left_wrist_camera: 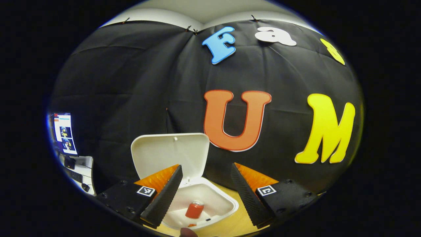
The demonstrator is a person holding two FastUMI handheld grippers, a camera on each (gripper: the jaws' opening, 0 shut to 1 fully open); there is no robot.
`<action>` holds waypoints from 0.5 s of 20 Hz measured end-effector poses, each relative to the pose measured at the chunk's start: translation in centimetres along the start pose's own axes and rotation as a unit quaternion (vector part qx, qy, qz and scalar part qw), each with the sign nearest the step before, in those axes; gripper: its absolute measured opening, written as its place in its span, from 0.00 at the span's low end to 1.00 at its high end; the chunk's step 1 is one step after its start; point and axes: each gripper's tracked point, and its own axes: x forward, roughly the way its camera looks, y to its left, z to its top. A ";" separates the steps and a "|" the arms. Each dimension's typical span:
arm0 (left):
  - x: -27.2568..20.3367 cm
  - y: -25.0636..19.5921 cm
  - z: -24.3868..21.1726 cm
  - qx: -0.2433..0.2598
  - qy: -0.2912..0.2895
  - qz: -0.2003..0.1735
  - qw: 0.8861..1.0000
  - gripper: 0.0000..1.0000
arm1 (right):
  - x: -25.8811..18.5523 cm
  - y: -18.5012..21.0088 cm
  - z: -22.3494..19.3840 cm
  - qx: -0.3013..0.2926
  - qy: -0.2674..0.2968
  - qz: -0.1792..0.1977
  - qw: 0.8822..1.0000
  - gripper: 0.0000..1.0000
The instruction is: Press the lid of the desktop garbage bin to open it, pick up the crumpled paper on the desktop and throw it into the bin, then pick up the pop can on the desktop and drop it into the bin, and finally close the garbage bin lid.
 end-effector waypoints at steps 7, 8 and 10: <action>5.0 4.5 6.1 -0.039 -0.018 0.087 0.995 0.96 | 0.2 -0.2 3.8 0.024 -0.015 0.004 1.000 0.81; 5.9 5.5 6.3 -0.044 -0.011 0.103 0.994 0.96 | 0.2 -0.2 3.9 0.027 -0.014 0.005 1.000 0.81; 7.1 7.8 6.0 -0.052 0.008 0.152 0.987 0.95 | 0.3 0.6 4.6 0.047 -0.010 0.014 0.999 0.81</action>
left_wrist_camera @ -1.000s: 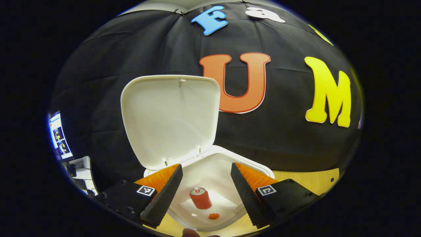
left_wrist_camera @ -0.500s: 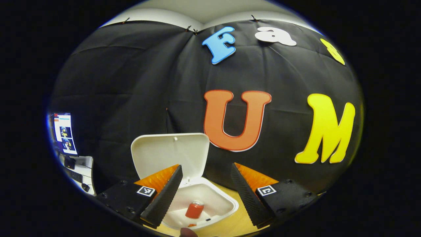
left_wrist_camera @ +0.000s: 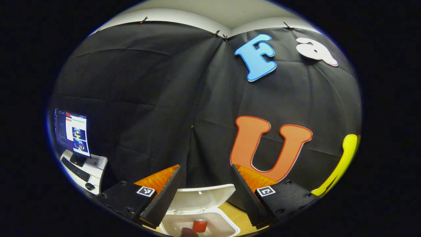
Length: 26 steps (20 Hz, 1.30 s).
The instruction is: Press the lid of the desktop garbage bin to open it, pick up the crumpled paper on the desktop and throw it into the bin, then pick up the pop can on the desktop and drop it into the bin, and finally close the garbage bin lid.
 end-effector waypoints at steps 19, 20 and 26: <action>-3.1 -0.1 -7.3 0.020 0.107 0.069 0.992 0.91 | -1.6 -2.6 -0.3 0.019 -0.005 0.013 1.000 0.83; -4.0 -0.3 -8.2 0.014 0.113 0.065 0.991 0.91 | -1.9 -3.3 -0.7 0.014 -0.004 0.011 1.000 0.83; -8.5 -1.4 -13.5 0.039 0.140 0.051 0.988 0.91 | -4.1 -7.0 -2.9 0.013 0.015 -0.009 1.000 0.83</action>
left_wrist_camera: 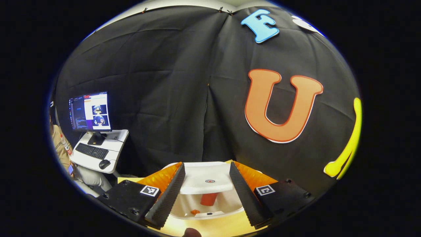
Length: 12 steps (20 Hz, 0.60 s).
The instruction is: Press the lid of the desktop garbage bin to open it, pick up the crumpled paper on the desktop and throw it into the bin, then pick up the pop can on the desktop and drop it into the bin, and finally close the garbage bin lid.
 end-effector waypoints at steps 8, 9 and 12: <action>0.0 -0.2 -6.8 0.025 0.034 -0.012 0.999 0.90 | -1.5 -1.5 -2.1 -0.007 0.020 -0.023 1.000 0.83; 0.1 -0.2 -7.4 0.030 0.037 -0.013 0.999 0.90 | -1.5 -1.4 -2.3 -0.006 0.023 -0.024 0.999 0.83; 0.2 -0.2 -8.6 0.037 0.043 -0.014 0.998 0.90 | -1.5 -1.0 -2.7 -0.007 0.028 -0.024 0.999 0.80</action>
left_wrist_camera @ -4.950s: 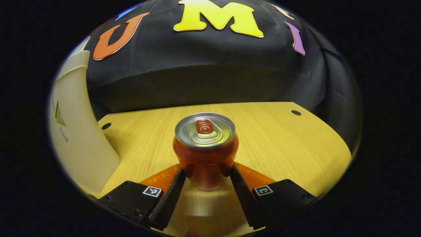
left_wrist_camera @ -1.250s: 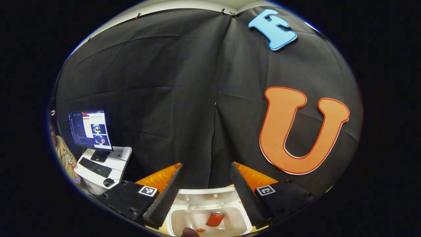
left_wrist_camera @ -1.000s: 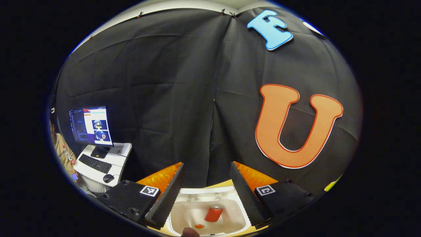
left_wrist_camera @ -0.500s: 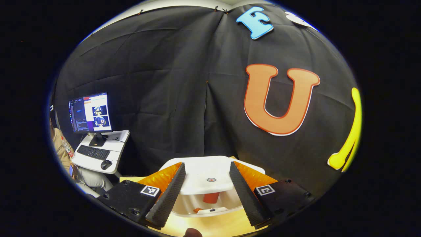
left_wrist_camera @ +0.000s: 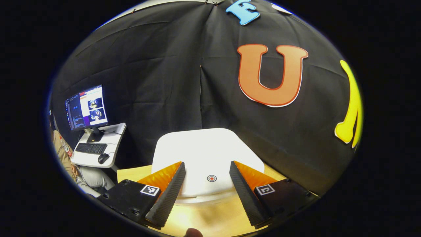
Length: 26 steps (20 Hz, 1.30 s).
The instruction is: Press the lid of the desktop garbage bin to open it, pick up the crumpled paper on the desktop and throw it into the bin, then pick up the pop can on the desktop and drop it into the bin, and finally close the garbage bin lid.
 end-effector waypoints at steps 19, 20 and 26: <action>-0.1 -0.4 -1.4 0.042 -0.080 -0.004 0.996 0.90 | 2.8 0.0 -2.9 0.055 0.017 0.040 0.998 0.83; 0.0 -0.3 -1.7 0.044 -0.085 -0.004 0.995 0.90 | 2.9 -0.4 -3.0 0.064 0.016 0.039 0.997 0.83; -0.1 -0.1 -1.1 0.039 -0.121 -0.014 0.992 0.89 | 4.0 -0.5 -1.2 0.029 -0.020 0.024 0.999 0.86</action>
